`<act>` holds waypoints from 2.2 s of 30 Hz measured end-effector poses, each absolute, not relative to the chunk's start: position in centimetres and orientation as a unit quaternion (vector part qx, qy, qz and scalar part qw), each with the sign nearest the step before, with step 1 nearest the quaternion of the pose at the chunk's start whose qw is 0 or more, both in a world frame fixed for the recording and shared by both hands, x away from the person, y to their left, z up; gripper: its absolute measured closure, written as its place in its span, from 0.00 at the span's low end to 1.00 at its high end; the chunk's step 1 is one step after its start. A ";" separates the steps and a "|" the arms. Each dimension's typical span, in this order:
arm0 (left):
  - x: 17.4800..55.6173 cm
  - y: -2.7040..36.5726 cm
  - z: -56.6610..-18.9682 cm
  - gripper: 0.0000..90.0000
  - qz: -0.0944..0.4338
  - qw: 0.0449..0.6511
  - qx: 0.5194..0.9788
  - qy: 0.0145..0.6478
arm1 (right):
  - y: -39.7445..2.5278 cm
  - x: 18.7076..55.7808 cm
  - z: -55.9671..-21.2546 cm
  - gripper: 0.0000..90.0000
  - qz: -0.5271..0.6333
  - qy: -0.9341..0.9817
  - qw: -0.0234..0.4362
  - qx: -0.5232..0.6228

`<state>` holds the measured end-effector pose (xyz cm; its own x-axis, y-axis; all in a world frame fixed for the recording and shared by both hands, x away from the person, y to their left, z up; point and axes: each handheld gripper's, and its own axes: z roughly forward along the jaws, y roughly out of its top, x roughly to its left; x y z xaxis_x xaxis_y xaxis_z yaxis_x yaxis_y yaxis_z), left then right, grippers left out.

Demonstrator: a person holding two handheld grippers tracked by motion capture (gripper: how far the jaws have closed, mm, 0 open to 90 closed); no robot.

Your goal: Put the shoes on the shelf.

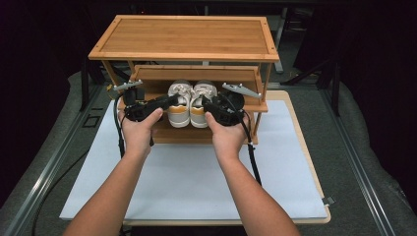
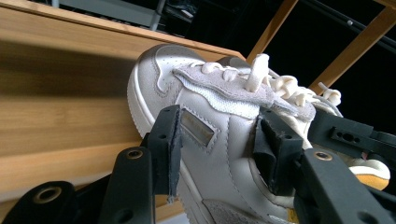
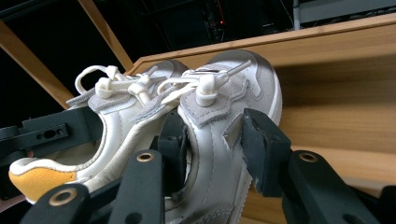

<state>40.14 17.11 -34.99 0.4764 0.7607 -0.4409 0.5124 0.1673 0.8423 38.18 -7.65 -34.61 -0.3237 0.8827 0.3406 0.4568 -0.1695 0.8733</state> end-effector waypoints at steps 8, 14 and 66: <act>42.2 16.5 -35.5 0.61 0.101 0.570 0.640 0.505 | -7.9 40.0 -35.0 0.68 0.529 0.615 0.200 0.550; 43.4 16.1 -35.9 0.61 0.099 0.565 0.642 0.508 | -8.4 41.3 -35.5 0.68 0.528 0.609 0.193 0.559; 46.0 16.0 -34.6 0.54 0.069 0.539 0.648 0.533 | -9.7 44.6 -34.1 0.59 0.500 0.614 0.137 0.596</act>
